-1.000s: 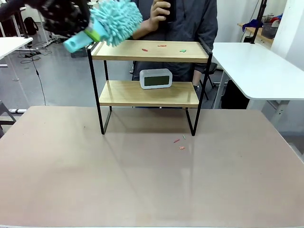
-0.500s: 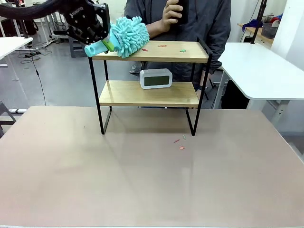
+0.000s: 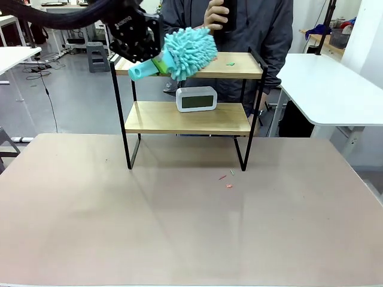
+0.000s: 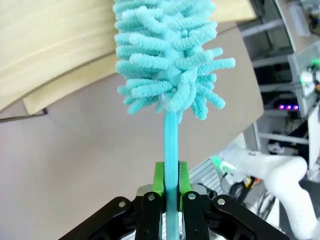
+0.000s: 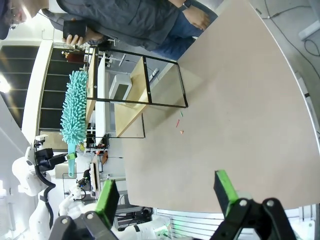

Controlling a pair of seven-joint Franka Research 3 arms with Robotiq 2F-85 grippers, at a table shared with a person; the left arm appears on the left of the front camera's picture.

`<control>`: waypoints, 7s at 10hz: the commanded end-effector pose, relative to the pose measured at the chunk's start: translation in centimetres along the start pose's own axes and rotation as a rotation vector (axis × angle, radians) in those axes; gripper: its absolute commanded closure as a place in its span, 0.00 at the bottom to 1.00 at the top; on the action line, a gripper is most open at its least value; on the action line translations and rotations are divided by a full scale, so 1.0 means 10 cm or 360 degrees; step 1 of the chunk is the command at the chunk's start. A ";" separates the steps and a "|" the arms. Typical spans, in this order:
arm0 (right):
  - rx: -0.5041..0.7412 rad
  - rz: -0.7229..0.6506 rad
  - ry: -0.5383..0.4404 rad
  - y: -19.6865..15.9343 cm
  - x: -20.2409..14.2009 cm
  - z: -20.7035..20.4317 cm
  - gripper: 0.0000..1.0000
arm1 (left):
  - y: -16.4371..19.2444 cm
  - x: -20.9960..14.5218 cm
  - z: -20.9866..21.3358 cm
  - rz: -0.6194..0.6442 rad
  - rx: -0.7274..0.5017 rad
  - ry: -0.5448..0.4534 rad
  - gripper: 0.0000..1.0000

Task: Clean the shelf.
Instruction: Clean the remaining tier of the Shelf with the Duster once objects are removed, then hand the Duster back to the human.

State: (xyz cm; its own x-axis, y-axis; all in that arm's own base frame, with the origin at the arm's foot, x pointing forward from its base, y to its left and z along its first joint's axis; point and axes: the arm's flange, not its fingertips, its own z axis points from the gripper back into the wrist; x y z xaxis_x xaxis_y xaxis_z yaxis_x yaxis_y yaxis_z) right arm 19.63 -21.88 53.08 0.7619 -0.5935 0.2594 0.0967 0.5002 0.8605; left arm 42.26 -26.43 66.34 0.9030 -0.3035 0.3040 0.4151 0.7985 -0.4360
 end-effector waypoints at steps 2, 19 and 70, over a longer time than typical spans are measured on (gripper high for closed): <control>0.0034 0.0037 -0.0015 0.01 0.02 -0.01 0.00 | -0.01 0.11 0.01 -0.0195 -0.0098 0.0220 0.88; 0.0034 0.0037 -0.0015 0.01 0.02 -0.01 0.00 | 2.14 -2.09 1.76 -0.0025 -0.0401 -0.0527 0.88; 0.0623 0.0841 0.2055 2.23 -1.74 -3.35 0.00 | 0.53 -1.51 -0.19 -0.1071 -0.1228 0.0924 0.88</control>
State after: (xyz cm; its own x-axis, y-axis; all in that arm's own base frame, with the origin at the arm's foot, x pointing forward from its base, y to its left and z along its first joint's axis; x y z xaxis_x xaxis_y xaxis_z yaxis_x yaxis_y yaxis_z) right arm 29.87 20.85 53.67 0.7206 0.6742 0.1619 -0.3607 0.1651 0.9180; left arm 31.08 -19.06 57.15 0.3077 -0.9050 0.2938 0.6129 -0.0477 -0.7887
